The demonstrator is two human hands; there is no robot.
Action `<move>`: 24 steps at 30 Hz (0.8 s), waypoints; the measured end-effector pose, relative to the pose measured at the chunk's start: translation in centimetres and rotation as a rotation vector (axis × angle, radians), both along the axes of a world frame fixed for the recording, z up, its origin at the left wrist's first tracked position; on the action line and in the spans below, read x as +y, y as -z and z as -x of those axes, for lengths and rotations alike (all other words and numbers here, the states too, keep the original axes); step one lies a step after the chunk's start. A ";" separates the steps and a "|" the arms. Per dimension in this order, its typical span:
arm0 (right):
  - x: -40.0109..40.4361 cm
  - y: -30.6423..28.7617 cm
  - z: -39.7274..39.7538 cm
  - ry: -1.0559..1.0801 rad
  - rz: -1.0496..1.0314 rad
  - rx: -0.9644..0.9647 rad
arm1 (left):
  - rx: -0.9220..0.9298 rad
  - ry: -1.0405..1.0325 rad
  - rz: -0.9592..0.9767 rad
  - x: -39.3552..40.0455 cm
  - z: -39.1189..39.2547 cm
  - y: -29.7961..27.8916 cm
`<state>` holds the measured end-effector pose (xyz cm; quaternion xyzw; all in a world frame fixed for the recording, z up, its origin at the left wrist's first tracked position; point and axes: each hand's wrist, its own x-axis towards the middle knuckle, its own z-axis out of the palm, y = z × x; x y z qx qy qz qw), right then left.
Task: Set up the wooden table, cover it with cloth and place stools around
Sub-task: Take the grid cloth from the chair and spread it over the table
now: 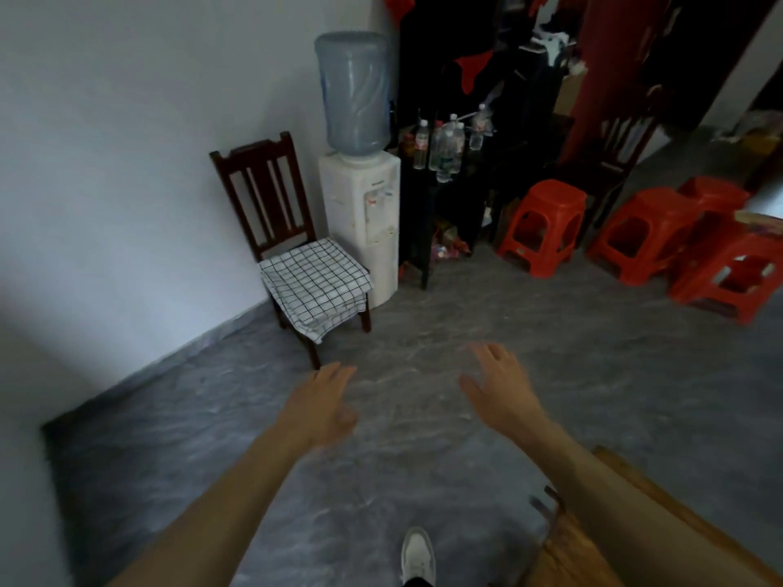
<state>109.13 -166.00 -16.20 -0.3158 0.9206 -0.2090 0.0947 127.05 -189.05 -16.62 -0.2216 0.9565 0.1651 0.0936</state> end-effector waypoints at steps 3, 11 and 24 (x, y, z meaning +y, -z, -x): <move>-4.9 0.4 3.3 -0.031 0.083 -0.006 | -0.031 -0.032 0.009 -3.6 3.0 0.3; -15.1 -0.2 12.3 -0.180 0.010 -0.011 | 0.010 -0.167 0.014 -11.9 10.3 -0.9; -35.5 5.2 22.7 -0.229 -0.153 -0.091 | 0.020 -0.315 -0.164 -30.4 19.6 6.5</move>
